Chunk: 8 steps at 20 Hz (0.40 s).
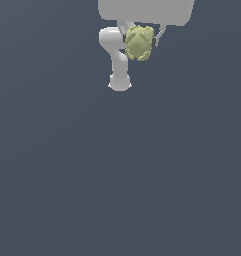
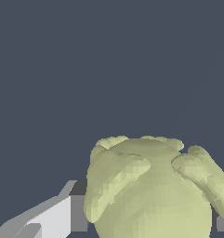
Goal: Pick up the object and move it to a goal position.
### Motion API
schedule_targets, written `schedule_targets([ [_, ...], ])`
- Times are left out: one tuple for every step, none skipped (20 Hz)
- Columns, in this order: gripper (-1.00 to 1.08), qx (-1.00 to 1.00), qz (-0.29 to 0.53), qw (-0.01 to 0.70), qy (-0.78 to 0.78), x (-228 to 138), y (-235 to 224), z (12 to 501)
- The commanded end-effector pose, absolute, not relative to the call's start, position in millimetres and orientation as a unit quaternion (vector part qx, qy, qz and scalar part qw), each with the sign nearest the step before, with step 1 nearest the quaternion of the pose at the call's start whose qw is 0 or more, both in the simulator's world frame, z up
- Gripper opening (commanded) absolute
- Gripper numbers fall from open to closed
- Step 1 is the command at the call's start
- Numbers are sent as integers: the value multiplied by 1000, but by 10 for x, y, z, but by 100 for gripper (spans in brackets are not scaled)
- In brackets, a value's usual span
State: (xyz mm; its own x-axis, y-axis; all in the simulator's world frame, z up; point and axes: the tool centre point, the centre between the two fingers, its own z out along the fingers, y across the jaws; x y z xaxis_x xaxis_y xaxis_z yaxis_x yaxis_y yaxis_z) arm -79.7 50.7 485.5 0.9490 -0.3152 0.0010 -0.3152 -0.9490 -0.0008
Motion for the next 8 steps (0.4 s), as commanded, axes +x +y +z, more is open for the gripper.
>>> schedule_targets([
  [-100, -987, 0, 0, 160, -793, 506, 4947],
  [-100, -987, 0, 0, 160, -791, 505, 4972],
  [-100, -987, 0, 0, 160, -790, 505, 4993],
  [-100, -987, 0, 0, 160, -788, 505, 5010],
  [-100, -987, 0, 0, 160, -787, 505, 5023],
  [-100, -987, 0, 0, 160, -787, 504, 5033],
  [-100, -987, 0, 0, 160, -786, 504, 5038],
  [-100, -987, 0, 0, 160, -786, 504, 5040],
])
